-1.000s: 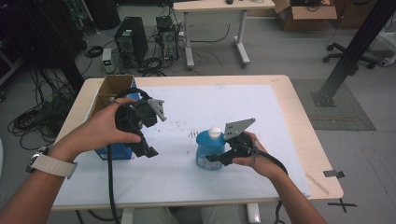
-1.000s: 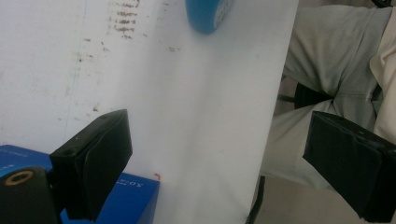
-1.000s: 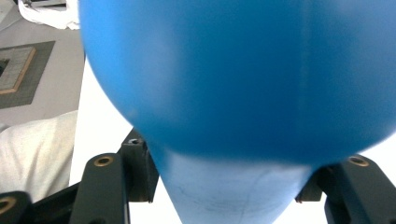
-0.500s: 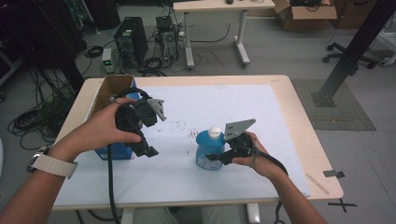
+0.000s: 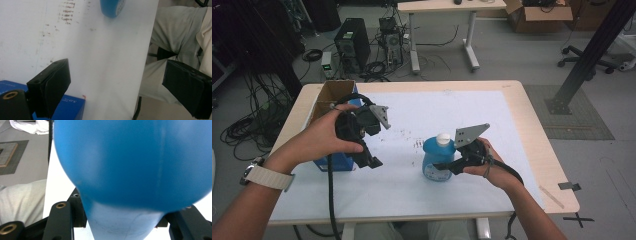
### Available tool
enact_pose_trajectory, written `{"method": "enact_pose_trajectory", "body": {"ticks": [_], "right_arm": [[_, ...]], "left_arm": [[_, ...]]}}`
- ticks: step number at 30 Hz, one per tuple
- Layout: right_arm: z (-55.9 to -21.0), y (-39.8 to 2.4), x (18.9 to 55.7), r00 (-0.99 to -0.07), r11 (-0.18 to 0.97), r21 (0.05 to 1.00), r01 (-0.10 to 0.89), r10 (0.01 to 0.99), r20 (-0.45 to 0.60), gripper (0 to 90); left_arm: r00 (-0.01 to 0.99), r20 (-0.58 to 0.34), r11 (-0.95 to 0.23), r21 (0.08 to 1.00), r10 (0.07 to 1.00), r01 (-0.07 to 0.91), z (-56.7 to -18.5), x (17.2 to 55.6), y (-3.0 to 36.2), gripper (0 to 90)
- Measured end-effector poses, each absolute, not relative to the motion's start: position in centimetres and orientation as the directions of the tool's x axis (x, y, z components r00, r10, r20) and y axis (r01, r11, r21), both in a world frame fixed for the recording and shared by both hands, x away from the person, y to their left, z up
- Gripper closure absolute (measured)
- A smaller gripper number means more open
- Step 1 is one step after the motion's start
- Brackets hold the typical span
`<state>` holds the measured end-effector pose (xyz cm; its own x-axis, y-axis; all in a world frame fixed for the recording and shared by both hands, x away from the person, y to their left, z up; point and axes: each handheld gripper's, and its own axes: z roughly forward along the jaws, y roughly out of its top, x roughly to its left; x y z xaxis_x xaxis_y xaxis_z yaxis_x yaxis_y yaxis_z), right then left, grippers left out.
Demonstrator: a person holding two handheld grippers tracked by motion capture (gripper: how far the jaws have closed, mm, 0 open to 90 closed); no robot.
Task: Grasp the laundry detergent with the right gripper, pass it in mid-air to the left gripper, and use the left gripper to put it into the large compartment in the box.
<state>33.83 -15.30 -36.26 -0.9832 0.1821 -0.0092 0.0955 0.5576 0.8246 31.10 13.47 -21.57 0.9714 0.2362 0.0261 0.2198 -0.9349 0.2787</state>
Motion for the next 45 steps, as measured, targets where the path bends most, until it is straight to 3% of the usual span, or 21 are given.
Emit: {"method": "enact_pose_trajectory", "body": {"ticks": [11, 25, 45], "right_arm": [[-32.8, -14.5, 32.6, -0.993, 0.587, 0.804, 0.096, 0.112, 0.037, 44.0], [-28.7, -12.9, 31.5, -0.999, 0.599, 0.800, 0.037, 0.046, 0.011, 44.1], [-26.5, -10.1, 31.3, -1.000, 0.627, 0.779, -0.017, -0.024, -0.002, 44.1]], "left_arm": [[0.982, 0.026, -0.933, 0.317, 0.189, 0.171, -19.9, 30.6, 12.6, 7.9], [0.991, 0.038, -0.945, 0.305, 0.132, 0.114, -18.0, 29.8, 9.8, 7.1], [0.994, 0.031, -0.952, 0.294, 0.103, 0.090, -16.7, 29.8, 6.9, 4.1]]}}
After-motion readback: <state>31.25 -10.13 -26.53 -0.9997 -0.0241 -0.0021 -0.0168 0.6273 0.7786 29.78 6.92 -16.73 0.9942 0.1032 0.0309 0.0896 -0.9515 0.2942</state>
